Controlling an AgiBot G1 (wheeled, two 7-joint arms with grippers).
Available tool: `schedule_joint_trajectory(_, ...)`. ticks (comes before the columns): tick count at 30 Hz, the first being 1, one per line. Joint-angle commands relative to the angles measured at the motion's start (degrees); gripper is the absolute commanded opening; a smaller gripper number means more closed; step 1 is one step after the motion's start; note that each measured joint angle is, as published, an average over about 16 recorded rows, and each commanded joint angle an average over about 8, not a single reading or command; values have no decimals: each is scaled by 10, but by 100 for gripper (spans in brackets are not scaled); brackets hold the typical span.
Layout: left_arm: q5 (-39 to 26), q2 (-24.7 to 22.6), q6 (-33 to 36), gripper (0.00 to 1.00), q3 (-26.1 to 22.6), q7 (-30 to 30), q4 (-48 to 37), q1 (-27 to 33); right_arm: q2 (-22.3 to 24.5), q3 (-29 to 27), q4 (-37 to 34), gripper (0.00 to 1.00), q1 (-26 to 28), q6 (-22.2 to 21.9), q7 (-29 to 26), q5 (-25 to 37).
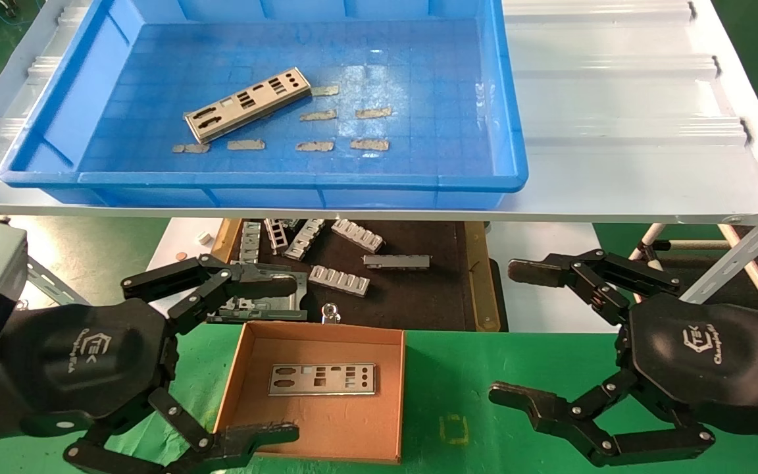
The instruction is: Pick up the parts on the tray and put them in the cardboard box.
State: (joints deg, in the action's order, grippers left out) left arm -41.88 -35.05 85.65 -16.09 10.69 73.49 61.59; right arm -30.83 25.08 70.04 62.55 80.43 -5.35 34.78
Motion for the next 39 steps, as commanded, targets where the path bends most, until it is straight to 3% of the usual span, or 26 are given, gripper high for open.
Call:
schedule_joint_trajectory(1,0,0,0,100,0,0,0,0,0,0,0,100,0,0,0,0)
schedule_joint_trajectory(39,0,0,0,100,0,0,0,0,0,0,0,100,0,0,0,0)
